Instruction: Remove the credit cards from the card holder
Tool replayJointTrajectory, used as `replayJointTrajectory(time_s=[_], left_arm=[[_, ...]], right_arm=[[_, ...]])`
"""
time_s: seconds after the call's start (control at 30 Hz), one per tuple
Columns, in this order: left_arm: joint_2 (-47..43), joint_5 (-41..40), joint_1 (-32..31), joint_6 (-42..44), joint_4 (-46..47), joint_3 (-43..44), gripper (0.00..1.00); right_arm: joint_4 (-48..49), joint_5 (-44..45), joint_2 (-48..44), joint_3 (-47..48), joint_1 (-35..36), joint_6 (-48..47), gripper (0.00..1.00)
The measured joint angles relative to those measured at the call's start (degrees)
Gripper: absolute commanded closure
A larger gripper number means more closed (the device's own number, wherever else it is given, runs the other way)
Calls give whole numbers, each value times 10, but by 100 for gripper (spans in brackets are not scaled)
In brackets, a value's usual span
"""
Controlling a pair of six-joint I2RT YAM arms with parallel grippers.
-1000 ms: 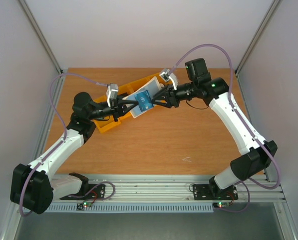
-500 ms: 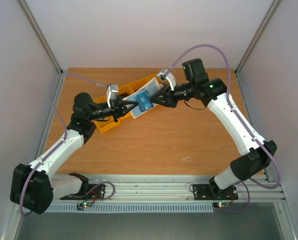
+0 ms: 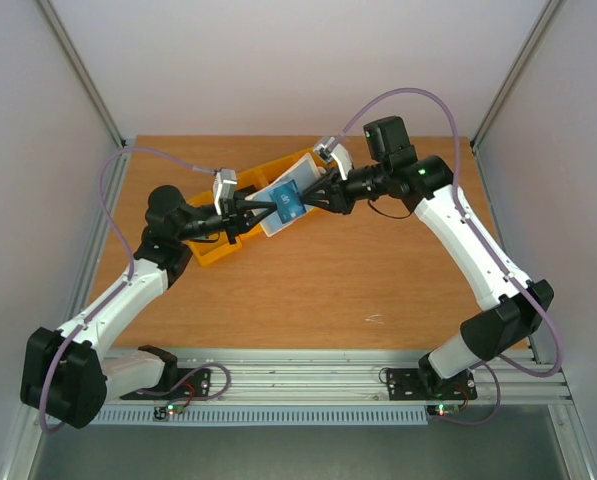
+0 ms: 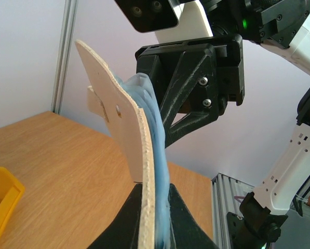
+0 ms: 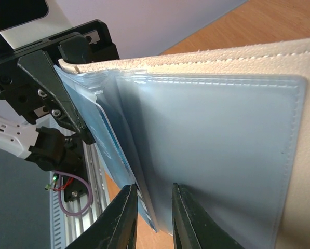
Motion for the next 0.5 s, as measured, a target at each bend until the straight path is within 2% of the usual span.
replayJointTrajectory(time_s=[0.27, 0.43, 0.5], left_arm=[[0, -1, 1, 0, 0, 0, 100], [0, -1, 1, 0, 5, -1, 100], [0, -1, 4, 0, 5, -1, 100]], right_arm=[[11, -9, 15, 4, 6, 0, 82], [9, -52, 23, 10, 6, 2, 97], [7, -66, 27, 12, 5, 1, 99]])
